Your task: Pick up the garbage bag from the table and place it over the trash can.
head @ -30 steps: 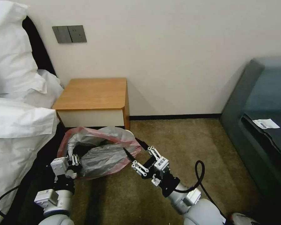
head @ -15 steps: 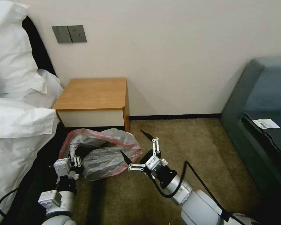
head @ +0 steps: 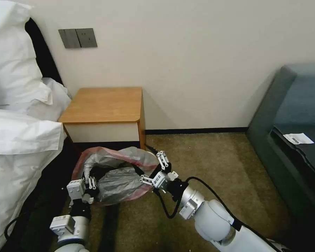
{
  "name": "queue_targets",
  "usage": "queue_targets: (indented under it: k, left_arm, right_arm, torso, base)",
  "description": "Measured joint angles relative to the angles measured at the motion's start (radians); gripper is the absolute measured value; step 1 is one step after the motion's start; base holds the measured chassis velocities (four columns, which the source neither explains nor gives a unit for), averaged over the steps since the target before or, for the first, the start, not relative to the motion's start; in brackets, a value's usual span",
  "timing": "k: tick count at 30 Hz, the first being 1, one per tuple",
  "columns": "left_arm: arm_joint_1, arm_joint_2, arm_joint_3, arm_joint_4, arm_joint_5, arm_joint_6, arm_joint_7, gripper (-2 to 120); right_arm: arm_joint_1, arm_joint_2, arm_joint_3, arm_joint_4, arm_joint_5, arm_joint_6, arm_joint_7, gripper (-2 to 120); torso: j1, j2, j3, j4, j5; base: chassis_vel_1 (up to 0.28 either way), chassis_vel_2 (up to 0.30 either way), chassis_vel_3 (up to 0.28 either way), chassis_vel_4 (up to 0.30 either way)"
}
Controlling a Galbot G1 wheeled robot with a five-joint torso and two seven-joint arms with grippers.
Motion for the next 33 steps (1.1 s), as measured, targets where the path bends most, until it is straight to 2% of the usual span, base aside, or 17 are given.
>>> queue_targets:
  k: [1, 4, 7, 9, 10, 11, 13, 15, 17, 26, 33]
  left_arm:
    - [0.000, 0.000, 0.000, 0.000, 0.000, 0.000, 0.000, 9]
    - [0.002, 0.000, 0.008, 0.001, 0.005, -0.001, 0.000, 9]
    - [0.003, 0.000, 0.010, 0.001, 0.006, -0.002, 0.001, 9]
    - [0.003, -0.001, 0.013, 0.001, 0.008, -0.003, 0.001, 9]
    - [0.003, -0.001, 0.013, 0.001, 0.008, -0.003, 0.001, 9]
    - [0.004, -0.001, 0.013, 0.002, 0.009, -0.004, 0.001, 9]
    - [0.005, -0.001, 0.014, 0.007, 0.012, -0.007, 0.002, 9]
    - [0.005, -0.001, 0.014, 0.007, 0.012, -0.007, 0.002, 9]
    - [0.007, -0.001, 0.014, 0.008, 0.012, -0.009, 0.002, 9]
    - [0.028, 0.000, 0.019, 0.004, 0.027, -0.037, 0.019, 9]
    - [0.076, 0.001, 0.052, -0.036, 0.049, -0.082, 0.035, 9]
  right_arm:
    - [0.000, 0.000, 0.000, 0.000, 0.000, 0.000, 0.000, 61]
    - [-0.001, -0.003, -0.001, -0.002, 0.002, 0.001, 0.000, 45]
    - [-0.001, -0.004, 0.000, -0.002, 0.004, 0.002, 0.000, 41]
    - [-0.001, -0.005, 0.001, -0.002, 0.011, 0.002, 0.000, 30]
    - [-0.001, -0.005, 0.001, -0.002, 0.011, 0.002, 0.000, 30]
    - [-0.001, -0.006, 0.001, 0.002, 0.016, 0.002, 0.000, 22]
    - [0.000, -0.008, 0.004, 0.009, 0.022, 0.002, -0.001, 14]
    - [0.000, -0.009, 0.004, 0.010, 0.024, 0.002, -0.001, 11]
    - [-0.001, -0.010, 0.006, 0.010, 0.028, 0.002, -0.001, 1]
    - [0.011, -0.011, 0.029, 0.001, 0.073, 0.002, -0.001, 0]
    - [0.055, -0.033, 0.063, -0.006, 0.117, -0.001, -0.005, 0]
  torso:
    - [0.000, 0.000, 0.000, 0.0000, 0.0000]
    - [0.000, 0.000, 0.000, 0.0000, -0.0001]
    - [0.000, 0.000, 0.000, 0.0000, 0.0000]
    - [0.000, 0.000, 0.000, 0.0000, 0.0000]
    - [0.000, 0.000, 0.000, 0.0000, 0.0000]
    - [0.000, 0.000, 0.000, 0.0000, 0.0000]
    - [0.000, 0.000, 0.000, 0.0000, 0.0000]
    - [0.000, 0.000, 0.000, 0.0000, -0.0001]
    - [0.000, 0.000, 0.000, 0.0000, -0.0001]
    - [0.000, 0.000, 0.000, 0.0000, -0.0001]
    - [0.000, 0.000, 0.000, 0.0000, 0.0001]
  base:
    - [0.000, 0.000, 0.000, 0.000]
    - [0.000, 0.000, 0.000, 0.000]
    - [0.000, 0.000, 0.000, 0.000]
    - [0.000, 0.000, 0.000, 0.000]
    - [0.000, 0.000, 0.000, 0.000]
    - [0.000, 0.000, 0.000, 0.000]
    - [0.000, 0.000, 0.000, 0.000]
    - [0.000, 0.000, 0.000, 0.000]
    - [0.000, 0.000, 0.000, 0.000]
    - [0.000, 0.000, 0.000, 0.000]
    - [0.000, 0.000, 0.000, 0.000]
